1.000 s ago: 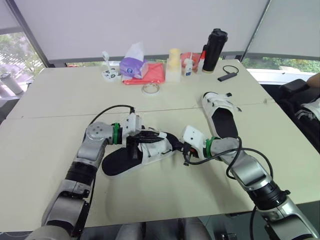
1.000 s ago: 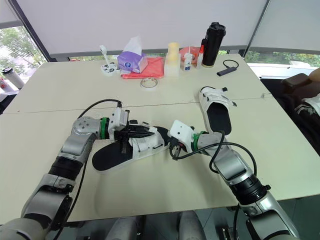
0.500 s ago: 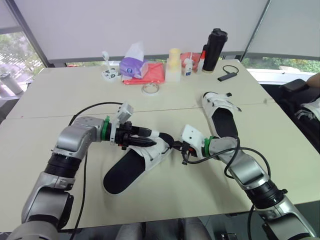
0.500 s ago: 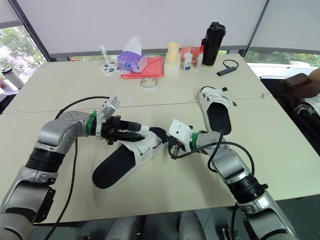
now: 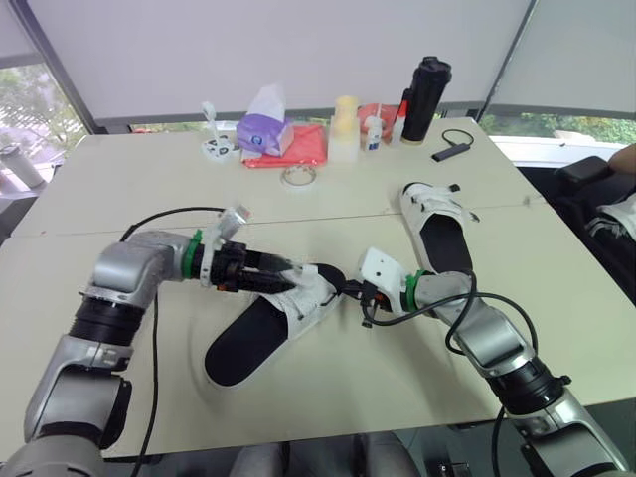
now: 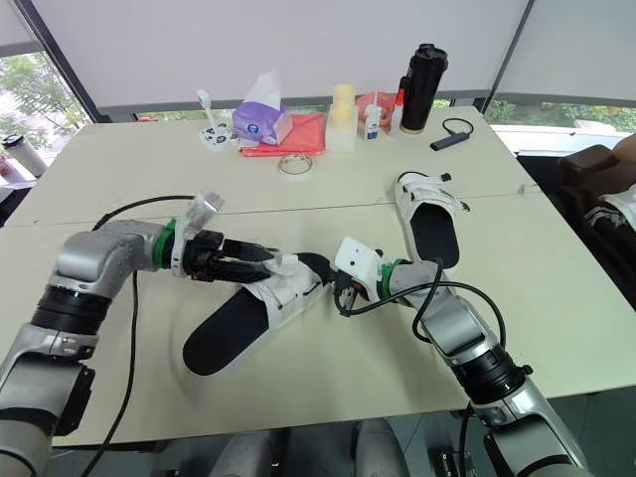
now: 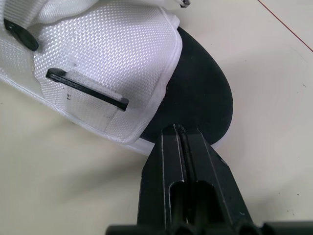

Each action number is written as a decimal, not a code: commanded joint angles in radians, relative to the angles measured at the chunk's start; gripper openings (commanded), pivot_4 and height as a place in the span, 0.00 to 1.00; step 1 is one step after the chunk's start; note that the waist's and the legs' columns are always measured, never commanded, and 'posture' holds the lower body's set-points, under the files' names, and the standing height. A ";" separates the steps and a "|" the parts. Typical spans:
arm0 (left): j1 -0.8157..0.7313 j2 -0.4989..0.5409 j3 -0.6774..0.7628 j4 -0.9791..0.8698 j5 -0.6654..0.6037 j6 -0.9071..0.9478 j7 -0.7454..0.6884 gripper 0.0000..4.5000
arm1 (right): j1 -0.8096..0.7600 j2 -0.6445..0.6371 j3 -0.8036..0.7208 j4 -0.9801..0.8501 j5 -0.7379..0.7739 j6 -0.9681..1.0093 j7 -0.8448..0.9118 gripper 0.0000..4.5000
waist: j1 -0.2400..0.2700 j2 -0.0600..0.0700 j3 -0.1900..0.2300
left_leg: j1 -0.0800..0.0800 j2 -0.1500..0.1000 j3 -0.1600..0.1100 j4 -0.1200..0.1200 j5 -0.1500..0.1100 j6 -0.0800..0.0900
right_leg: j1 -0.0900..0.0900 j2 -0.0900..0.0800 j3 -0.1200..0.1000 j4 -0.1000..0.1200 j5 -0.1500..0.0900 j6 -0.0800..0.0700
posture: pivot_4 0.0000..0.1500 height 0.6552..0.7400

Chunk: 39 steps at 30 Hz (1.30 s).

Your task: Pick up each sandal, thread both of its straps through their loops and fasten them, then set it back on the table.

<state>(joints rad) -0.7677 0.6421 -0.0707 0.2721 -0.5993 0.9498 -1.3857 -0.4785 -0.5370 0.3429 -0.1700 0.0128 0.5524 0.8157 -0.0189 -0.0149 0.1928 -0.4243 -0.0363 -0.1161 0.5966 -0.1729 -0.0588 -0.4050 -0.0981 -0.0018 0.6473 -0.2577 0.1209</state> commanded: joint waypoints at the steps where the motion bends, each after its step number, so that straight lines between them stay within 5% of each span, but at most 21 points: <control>1: -0.054 -0.027 0.115 0.059 -0.087 0.143 0.088 0.76 | -0.008 0.000 0.007 0.004 -0.010 -0.006 0.004 0.00 | -0.001 0.000 0.000 | 0.000 0.000 0.000 0.000 0.000 0.000 | 0.000 0.000 0.000 0.000 0.000 0.000 | 1.00 1.00; 5: -0.060 -0.057 0.178 0.066 -0.116 0.211 0.178 0.76 | -0.009 0.000 0.008 0.004 -0.012 -0.007 0.005 0.00 | -0.002 0.000 0.000 | 0.000 0.000 0.000 0.000 0.000 0.000 | 0.000 0.000 0.000 0.000 0.000 0.000 | 1.00 1.00; 9: 0.008 -0.022 0.043 -0.010 0.121 -0.265 0.130 0.76 | -0.011 0.000 0.012 0.007 -0.015 -0.011 0.010 0.00 | 0.000 0.000 0.000 | 0.000 0.000 0.000 0.000 0.000 0.000 | 0.000 0.000 0.000 0.000 0.000 0.000 | 1.00 1.00; 16: -0.027 -0.049 -0.037 0.140 0.325 -0.781 0.095 0.76 | -0.015 0.003 0.013 0.012 -0.018 -0.016 0.014 0.00 | 0.005 0.000 0.000 | 0.000 0.000 0.001 0.000 0.000 -0.001 | 0.000 0.000 0.001 -0.002 -0.001 -0.004 | 1.00 1.00; 25: -0.118 -0.111 -0.056 0.306 0.371 -0.952 0.001 0.76 | -0.008 0.002 0.016 0.007 -0.023 -0.014 0.008 0.00 | 0.002 0.000 0.000 | -0.001 0.000 0.001 0.000 0.000 0.000 | -0.001 0.000 0.000 -0.001 0.001 -0.001 | 1.00 1.00; 39: -0.151 -0.086 -0.036 0.362 0.366 -0.948 -0.077 0.76 | 0.001 -0.002 0.013 -0.010 -0.023 0.000 -0.001 0.00 | 0.002 0.000 0.000 | -0.001 0.000 0.001 0.000 0.000 0.000 | 0.000 0.000 0.000 -0.001 0.001 0.000 | 1.00 1.00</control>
<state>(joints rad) -0.8956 0.5466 -0.1320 0.6440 -0.2269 0.0103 -1.4578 -0.4846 -0.5356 0.3505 -0.1644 0.0003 0.5461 0.8143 -0.0171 -0.0151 0.1929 -0.4250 -0.0365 -0.1155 0.5964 -0.1728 -0.0591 -0.4054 -0.0982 -0.0015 0.6463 -0.2571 0.1207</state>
